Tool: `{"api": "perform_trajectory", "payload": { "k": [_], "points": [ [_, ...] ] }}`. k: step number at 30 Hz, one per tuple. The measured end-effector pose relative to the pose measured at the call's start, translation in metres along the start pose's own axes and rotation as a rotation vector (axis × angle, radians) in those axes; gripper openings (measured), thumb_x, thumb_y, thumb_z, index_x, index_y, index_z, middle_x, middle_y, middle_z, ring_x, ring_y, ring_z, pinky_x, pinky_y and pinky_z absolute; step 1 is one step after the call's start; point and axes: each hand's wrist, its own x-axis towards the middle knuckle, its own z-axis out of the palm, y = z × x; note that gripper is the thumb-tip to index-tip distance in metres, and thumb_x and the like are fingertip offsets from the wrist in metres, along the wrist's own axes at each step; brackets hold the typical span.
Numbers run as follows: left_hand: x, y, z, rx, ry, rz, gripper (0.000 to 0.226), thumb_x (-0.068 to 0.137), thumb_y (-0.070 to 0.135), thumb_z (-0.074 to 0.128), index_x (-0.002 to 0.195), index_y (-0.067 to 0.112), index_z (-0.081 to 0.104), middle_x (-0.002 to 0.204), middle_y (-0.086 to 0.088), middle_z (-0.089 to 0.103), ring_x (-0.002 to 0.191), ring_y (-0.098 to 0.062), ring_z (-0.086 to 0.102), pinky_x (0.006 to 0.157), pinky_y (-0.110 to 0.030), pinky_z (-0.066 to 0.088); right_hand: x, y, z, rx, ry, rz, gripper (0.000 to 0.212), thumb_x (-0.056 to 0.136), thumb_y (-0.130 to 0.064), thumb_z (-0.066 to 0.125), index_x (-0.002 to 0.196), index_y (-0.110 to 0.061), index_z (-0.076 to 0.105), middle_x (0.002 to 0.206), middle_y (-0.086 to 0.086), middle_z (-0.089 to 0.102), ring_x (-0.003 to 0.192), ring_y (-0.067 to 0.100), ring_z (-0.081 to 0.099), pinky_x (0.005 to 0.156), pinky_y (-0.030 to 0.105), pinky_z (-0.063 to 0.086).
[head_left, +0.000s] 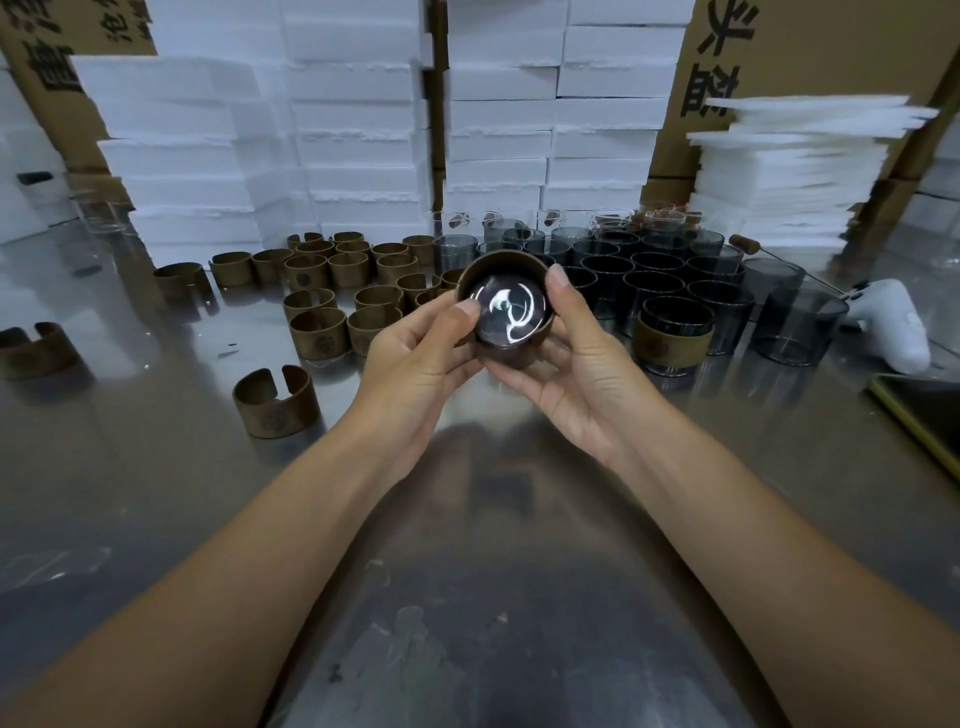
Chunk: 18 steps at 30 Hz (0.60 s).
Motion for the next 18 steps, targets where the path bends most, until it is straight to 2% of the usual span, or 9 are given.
{"api": "perform_trajectory", "payload": {
  "k": [3, 5, 8, 10, 13, 16, 18],
  "points": [
    [0.002, 0.001, -0.002, -0.075, -0.013, -0.044, 0.048, 0.071, 0.031, 0.074, 0.112, 0.007, 0.064, 0.101, -0.005, 0.074, 0.098, -0.017, 0.069, 0.085, -0.024, 0.054, 0.000, -0.002, 0.000, -0.096, 0.031, 0.021, 0.058, 0.066, -0.054, 0.063, 0.104, -0.010, 0.064, 0.083, 0.002, 0.076, 0.083, 0.014, 0.073, 0.069, 0.029, 0.059],
    [0.002, 0.002, -0.004, -0.102, -0.062, -0.080, 0.051, 0.065, 0.035, 0.076, 0.107, 0.008, 0.066, 0.102, -0.005, 0.074, 0.098, -0.016, 0.068, 0.086, -0.023, 0.053, 0.000, -0.002, -0.001, -0.176, 0.041, -0.001, 0.049, 0.080, -0.056, 0.056, 0.101, -0.013, 0.066, 0.086, -0.001, 0.076, 0.083, 0.011, 0.072, 0.071, 0.026, 0.059],
    [0.001, 0.004, -0.006, -0.099, -0.121, -0.110, 0.048, 0.070, 0.034, 0.074, 0.109, 0.006, 0.065, 0.106, -0.006, 0.072, 0.099, -0.015, 0.068, 0.083, -0.021, 0.053, -0.001, -0.003, 0.000, -0.258, 0.060, -0.027, 0.041, 0.091, -0.054, 0.048, 0.094, -0.018, 0.069, 0.082, -0.007, 0.075, 0.077, 0.004, 0.071, 0.067, 0.021, 0.054],
    [-0.001, 0.005, -0.005, -0.105, -0.114, -0.133, 0.060, 0.068, 0.033, 0.077, 0.116, 0.002, 0.061, 0.107, -0.008, 0.072, 0.097, -0.015, 0.068, 0.082, -0.021, 0.053, -0.001, -0.004, 0.000, -0.281, 0.080, -0.027, 0.041, 0.092, -0.053, 0.046, 0.092, -0.020, 0.069, 0.077, -0.009, 0.073, 0.068, 0.000, 0.068, 0.065, 0.020, 0.050],
    [-0.003, 0.007, -0.004, -0.093, -0.089, -0.141, 0.070, 0.067, 0.031, 0.070, 0.127, -0.003, 0.053, 0.112, -0.011, 0.070, 0.099, -0.017, 0.067, 0.081, -0.021, 0.053, -0.001, -0.003, 0.001, -0.289, 0.109, -0.012, 0.040, 0.093, -0.053, 0.046, 0.092, -0.021, 0.069, 0.072, -0.009, 0.071, 0.061, -0.001, 0.065, 0.066, 0.023, 0.045],
    [-0.004, 0.009, -0.003, -0.082, -0.065, -0.159, 0.106, 0.045, 0.040, 0.086, 0.134, -0.003, 0.046, 0.123, -0.016, 0.064, 0.113, -0.025, 0.062, 0.089, -0.026, 0.054, 0.000, -0.003, 0.001, -0.231, 0.129, 0.018, 0.037, 0.093, -0.050, 0.048, 0.087, -0.020, 0.068, 0.071, -0.007, 0.069, 0.061, 0.003, 0.063, 0.061, 0.022, 0.045],
    [-0.004, 0.010, -0.001, -0.082, -0.046, -0.155, 0.127, 0.026, 0.046, 0.093, 0.133, -0.004, 0.045, 0.121, -0.017, 0.065, 0.110, -0.026, 0.063, 0.088, -0.027, 0.054, 0.001, -0.003, 0.001, -0.170, 0.136, 0.055, 0.035, 0.093, -0.049, 0.051, 0.091, -0.018, 0.066, 0.076, -0.003, 0.066, 0.067, 0.008, 0.059, 0.057, 0.021, 0.045]
  ]
}}
